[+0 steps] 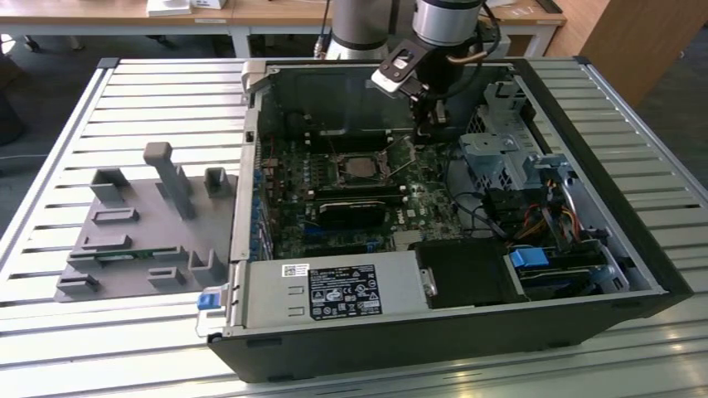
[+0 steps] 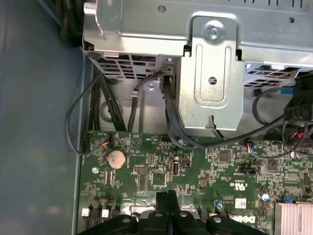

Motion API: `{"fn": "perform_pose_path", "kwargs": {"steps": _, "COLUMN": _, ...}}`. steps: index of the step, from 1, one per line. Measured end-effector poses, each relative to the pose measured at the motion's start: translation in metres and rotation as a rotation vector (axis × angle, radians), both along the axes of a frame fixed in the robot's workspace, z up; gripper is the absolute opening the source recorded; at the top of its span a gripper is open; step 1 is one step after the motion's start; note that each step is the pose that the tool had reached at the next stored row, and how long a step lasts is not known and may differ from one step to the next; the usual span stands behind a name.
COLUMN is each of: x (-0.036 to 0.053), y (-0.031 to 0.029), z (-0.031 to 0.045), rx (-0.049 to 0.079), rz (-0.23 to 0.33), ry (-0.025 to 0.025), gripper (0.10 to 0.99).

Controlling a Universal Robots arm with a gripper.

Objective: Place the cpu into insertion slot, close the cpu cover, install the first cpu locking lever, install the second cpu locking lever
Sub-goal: 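Close the cpu cover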

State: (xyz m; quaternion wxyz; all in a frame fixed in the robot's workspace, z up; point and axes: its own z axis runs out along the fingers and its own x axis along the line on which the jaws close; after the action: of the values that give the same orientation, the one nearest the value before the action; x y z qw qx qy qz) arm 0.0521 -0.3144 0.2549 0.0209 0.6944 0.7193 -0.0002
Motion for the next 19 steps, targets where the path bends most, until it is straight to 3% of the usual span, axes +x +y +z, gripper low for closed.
{"fn": "perform_pose_path", "kwargs": {"steps": 12, "x": 0.0134, "y": 0.0027, "z": -0.003, "rx": -0.003, "rz": 0.0, "ry": 0.0021, "gripper": 0.106}}
{"fn": "perform_pose_path", "kwargs": {"steps": 19, "x": 0.015, "y": 0.0044, "z": -0.0095, "rx": -0.011, "rz": 0.0, "ry": 0.0054, "gripper": 0.106}}
